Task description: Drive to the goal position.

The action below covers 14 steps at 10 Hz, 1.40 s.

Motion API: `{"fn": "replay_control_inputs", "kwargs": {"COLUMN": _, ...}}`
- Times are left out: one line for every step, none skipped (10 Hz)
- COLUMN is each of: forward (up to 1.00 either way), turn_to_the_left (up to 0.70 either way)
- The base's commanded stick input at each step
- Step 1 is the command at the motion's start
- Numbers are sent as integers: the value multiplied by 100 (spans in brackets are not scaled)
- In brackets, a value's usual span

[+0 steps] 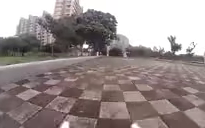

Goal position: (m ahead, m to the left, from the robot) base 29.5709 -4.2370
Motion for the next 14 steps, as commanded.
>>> {"fn": "replay_control_inputs", "kwargs": {"forward": 100, "turn_to_the_left": -32}}
{"fn": "replay_control_inputs", "kwargs": {"forward": 100, "turn_to_the_left": -33}}
{"fn": "replay_control_inputs", "kwargs": {"forward": 100, "turn_to_the_left": -9}}
{"fn": "replay_control_inputs", "kwargs": {"forward": 100, "turn_to_the_left": 0}}
{"fn": "replay_control_inputs", "kwargs": {"forward": 100, "turn_to_the_left": 0}}
{"fn": "replay_control_inputs", "kwargs": {"forward": 100, "turn_to_the_left": 0}}
{"fn": "replay_control_inputs", "kwargs": {"forward": 100, "turn_to_the_left": 0}}
{"fn": "replay_control_inputs", "kwargs": {"forward": 100, "turn_to_the_left": 0}}
{"fn": "replay_control_inputs", "kwargs": {"forward": 100, "turn_to_the_left": -1}}
{"fn": "replay_control_inputs", "kwargs": {"forward": 100, "turn_to_the_left": -25}}
{"fn": "replay_control_inputs", "kwargs": {"forward": 100, "turn_to_the_left": -35}}
{"fn": "replay_control_inputs", "kwargs": {"forward": 100, "turn_to_the_left": -15}}
{"fn": "replay_control_inputs", "kwargs": {"forward": 100, "turn_to_the_left": 0}}
{"fn": "replay_control_inputs", "kwargs": {"forward": 100, "turn_to_the_left": 0}}
